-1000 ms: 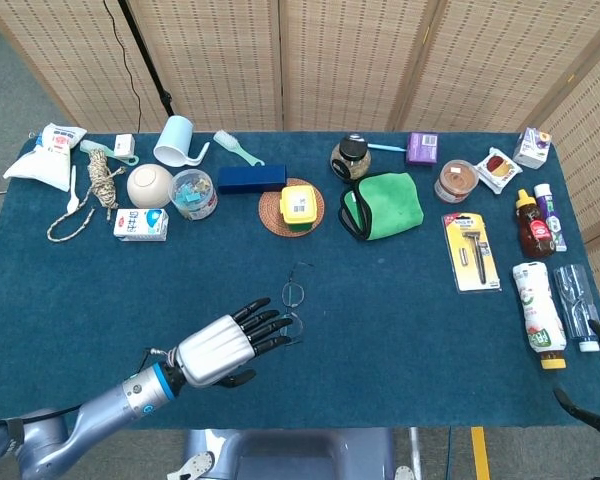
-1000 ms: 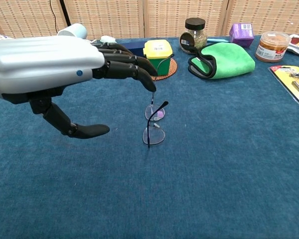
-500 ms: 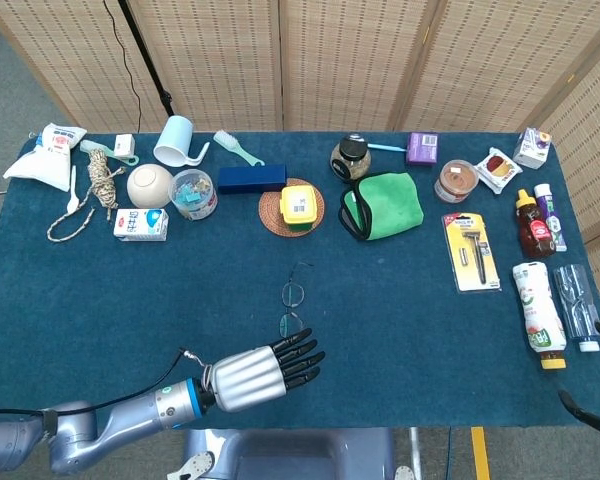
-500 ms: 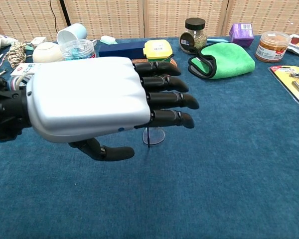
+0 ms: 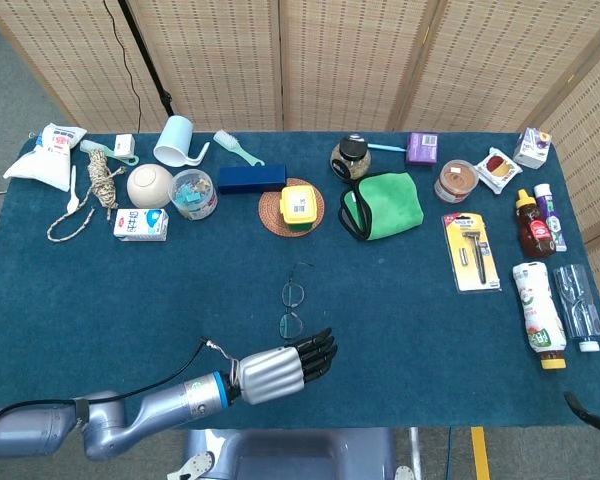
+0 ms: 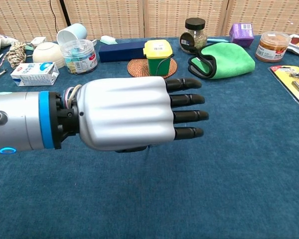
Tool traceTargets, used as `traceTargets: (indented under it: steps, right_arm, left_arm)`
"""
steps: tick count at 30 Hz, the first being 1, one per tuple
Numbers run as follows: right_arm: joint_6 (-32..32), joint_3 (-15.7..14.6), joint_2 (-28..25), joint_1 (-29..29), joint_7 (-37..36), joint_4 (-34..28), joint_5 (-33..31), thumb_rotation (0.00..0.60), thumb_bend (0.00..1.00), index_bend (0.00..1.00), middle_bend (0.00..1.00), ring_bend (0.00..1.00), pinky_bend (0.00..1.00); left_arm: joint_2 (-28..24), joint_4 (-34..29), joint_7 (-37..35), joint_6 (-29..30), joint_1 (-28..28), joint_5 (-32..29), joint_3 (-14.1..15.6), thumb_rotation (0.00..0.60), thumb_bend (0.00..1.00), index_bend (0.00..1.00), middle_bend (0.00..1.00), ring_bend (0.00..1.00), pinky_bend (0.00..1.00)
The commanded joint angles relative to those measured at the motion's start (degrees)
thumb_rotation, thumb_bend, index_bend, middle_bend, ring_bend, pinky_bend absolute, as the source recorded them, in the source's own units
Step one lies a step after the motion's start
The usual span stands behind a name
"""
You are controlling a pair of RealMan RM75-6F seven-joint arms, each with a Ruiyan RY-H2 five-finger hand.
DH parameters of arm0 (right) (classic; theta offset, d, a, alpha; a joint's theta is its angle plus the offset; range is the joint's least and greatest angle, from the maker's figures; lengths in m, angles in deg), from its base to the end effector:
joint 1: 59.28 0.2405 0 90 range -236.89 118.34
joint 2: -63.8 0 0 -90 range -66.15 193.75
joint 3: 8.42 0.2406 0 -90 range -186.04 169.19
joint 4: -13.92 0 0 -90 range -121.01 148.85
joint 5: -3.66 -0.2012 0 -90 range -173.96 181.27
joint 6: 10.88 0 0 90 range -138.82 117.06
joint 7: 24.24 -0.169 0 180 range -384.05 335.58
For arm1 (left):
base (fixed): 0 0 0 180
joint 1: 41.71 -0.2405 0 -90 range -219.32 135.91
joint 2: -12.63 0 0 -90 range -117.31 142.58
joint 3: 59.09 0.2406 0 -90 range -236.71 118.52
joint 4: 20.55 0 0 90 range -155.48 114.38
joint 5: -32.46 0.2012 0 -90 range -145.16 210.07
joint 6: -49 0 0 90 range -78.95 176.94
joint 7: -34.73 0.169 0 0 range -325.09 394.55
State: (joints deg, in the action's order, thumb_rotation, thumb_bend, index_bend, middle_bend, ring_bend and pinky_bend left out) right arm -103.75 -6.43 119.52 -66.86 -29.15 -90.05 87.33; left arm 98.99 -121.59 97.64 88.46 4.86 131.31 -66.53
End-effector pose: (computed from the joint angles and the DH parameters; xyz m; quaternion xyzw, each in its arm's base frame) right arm -0.3004 -0.1359 0.2066 0.4861 -0.4548 0.3919 0.6350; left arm -0.0170 0.2317 -0.0546 -0.8873 0.2133 -0.3074 0.2695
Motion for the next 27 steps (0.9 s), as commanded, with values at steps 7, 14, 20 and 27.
traceTargets:
  steps: [7,14,20,27]
  right_arm:
    - [-0.1,0.1,0.1,-0.2,-0.4,0.3,0.1,0.6,0.22,0.07,0.0,0.0,0.0]
    - [-0.3,0.1,0.0,-0.3,-0.2,0.0,0.3,0.6,0.22,0.07,0.0,0.0,0.0]
    - [-0.3,0.1,-0.2,-0.2,0.6,-0.8,0.6,0.6,0.22,0.08,0.0,0.0,0.0]
    - [-0.6,0.1,-0.6,-0.4,1.8,-1.9,0.8,0.6,0.22,0.08,0.0,0.0,0.0]
  left_arm:
    - [-1.4,-2.0,9.5,-0.1,-1.5,-9.9,-0.7,0.482,0.36,0.15,0.11,0.05,0.01]
    - [-3.7,-3.5,11.9,2.8,-2.6,-15.2,0.8,0.483,0.36,0.15,0.11,0.05,0.01]
    - [-6.0,-4.4,10.7,6.3,-4.1,-17.4,3.0,0.483,0.36,0.15,0.11,0.05,0.01]
    - [-8.3,-3.7,6.1,9.3,-5.6,-19.2,5.0,0.483,0.36,0.15,0.11,0.06,0.01]
